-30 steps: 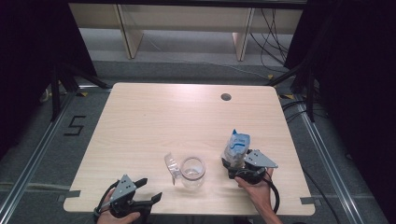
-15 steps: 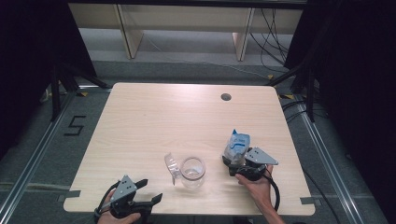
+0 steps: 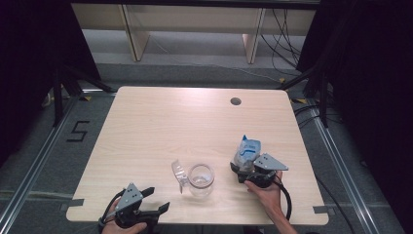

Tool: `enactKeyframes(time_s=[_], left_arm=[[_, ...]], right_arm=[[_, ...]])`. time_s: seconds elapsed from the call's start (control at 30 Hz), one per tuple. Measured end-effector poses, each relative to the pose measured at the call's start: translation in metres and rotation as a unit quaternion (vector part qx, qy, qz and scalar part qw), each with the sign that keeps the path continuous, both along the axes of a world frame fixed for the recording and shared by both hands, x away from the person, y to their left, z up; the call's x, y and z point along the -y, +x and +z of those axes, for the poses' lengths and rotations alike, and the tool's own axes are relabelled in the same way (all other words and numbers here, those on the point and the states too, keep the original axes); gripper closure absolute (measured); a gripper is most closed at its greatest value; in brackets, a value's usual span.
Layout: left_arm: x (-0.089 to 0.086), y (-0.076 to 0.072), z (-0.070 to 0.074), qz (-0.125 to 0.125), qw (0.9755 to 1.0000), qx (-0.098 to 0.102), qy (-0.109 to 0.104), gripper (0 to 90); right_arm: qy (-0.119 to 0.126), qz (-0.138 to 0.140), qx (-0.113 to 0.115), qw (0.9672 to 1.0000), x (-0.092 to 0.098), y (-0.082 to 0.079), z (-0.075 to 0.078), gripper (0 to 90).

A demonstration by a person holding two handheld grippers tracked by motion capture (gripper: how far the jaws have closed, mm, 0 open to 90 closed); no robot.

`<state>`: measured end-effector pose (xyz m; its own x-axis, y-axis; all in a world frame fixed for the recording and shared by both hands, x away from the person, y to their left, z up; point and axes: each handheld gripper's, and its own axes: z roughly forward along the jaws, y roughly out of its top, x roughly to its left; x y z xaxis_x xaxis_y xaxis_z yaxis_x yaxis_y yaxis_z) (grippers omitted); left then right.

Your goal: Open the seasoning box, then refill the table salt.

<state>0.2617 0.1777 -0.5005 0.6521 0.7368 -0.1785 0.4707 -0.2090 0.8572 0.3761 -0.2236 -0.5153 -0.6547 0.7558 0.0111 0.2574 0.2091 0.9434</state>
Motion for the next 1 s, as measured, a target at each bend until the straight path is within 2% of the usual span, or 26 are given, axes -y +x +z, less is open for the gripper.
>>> enactKeyframes(time_s=[0.07,0.13,0.2,0.27,0.33,0.4,0.5,0.53,0.57,0.6,0.7,0.73,0.77,0.8,0.83,0.87,0.9,0.93,1.0], left_arm=[[0.0004,0.0006,-0.0004,-0.006,1.0000,0.002,-0.002,22.7],[0.0017,0.0003,-0.0008,-0.001,1.0000,0.001,-0.010,22.7],[0.0014,0.0003,-0.0003,0.001,1.0000,-0.001,-0.004,22.7],[0.0019,0.0004,-0.0001,-0.001,1.0000,0.001,-0.006,22.7],[0.0006,0.0018,-0.0001,-0.013,0.9999,0.008,0.000,22.7],[0.0018,0.0006,-0.0003,-0.005,0.9999,0.001,-0.009,22.7],[0.0016,0.0000,0.0008,-0.002,1.0000,0.001,-0.008,22.7],[0.0010,0.0006,0.0009,-0.008,0.9999,0.006,-0.003,22.7],[0.0016,0.0006,0.0002,-0.008,0.9999,0.004,-0.007,22.7],[0.0019,0.0003,0.0002,-0.007,0.9999,0.003,-0.008,22.7],[0.0018,0.0006,0.0003,-0.007,0.9999,0.004,-0.008,22.7],[0.0017,0.0007,0.0005,-0.006,0.9999,0.003,-0.008,22.7],[0.0016,0.0008,0.0006,-0.004,1.0000,0.001,-0.006,22.7],[0.0016,0.0012,0.0004,-0.005,1.0000,0.000,-0.006,22.7],[0.0026,0.0012,0.0002,-0.003,0.9999,0.000,-0.011,22.7],[0.0018,0.0015,0.0007,-0.007,1.0000,0.003,-0.003,22.7],[0.0014,0.0025,0.0006,-0.017,0.9998,0.006,0.000,22.7],[0.0036,0.0014,-0.0002,-0.007,0.9999,0.002,-0.010,22.7],[0.0032,0.0010,0.0000,-0.010,0.9999,0.004,-0.007,22.7]], right_arm=[[-0.005,-0.001,0.001,1.0000,-0.0004,-0.0008,0.0002,24.8],[-0.010,-0.002,0.002,0.9999,-0.0001,-0.0004,0.0005,25.7],[-0.004,-0.006,0.000,1.0000,-0.0005,-0.0008,0.0001,26.4],[-0.006,0.008,0.004,0.9999,0.0000,0.0012,0.0000,26.5],[-0.007,0.007,0.002,0.9999,0.0002,0.0015,0.0001,28.0],[-0.010,0.002,0.001,1.0000,0.0009,0.0021,0.0001,29.8],[-0.016,0.002,-0.004,0.9999,0.0014,0.0026,0.0007,31.7],[-0.021,0.005,0.006,0.9997,0.0017,0.0042,0.0005,32.3],[-0.022,0.003,0.010,0.9997,0.0024,0.0051,0.0007,32.6],[-0.015,0.006,-0.001,0.9999,0.0015,0.0049,0.0002,32.8],[-0.017,0.009,-0.003,0.9998,0.0028,0.0058,0.0007,33.6],[-0.009,0.014,0.005,0.9999,0.0025,0.0072,-0.0003,33.8],[-0.003,0.007,0.004,1.0000,0.0013,0.0060,-0.0008,34.2],[-0.012,0.017,0.006,0.9998,0.0031,0.0076,-0.0001,35.0],[-0.007,0.002,-0.015,0.9999,0.0012,0.0030,0.0005,35.5],[-0.002,-0.006,-0.019,0.9998,0.0000,0.0016,0.0003,36.2],[-0.015,0.007,-0.006,0.9998,0.0030,0.0048,0.0013,36.8],[-0.016,0.011,-0.006,0.9998,0.0027,0.0050,0.0014,37.4],[-0.011,0.003,-0.010,0.9999,0.0021,0.0042,0.0016,38.3]])
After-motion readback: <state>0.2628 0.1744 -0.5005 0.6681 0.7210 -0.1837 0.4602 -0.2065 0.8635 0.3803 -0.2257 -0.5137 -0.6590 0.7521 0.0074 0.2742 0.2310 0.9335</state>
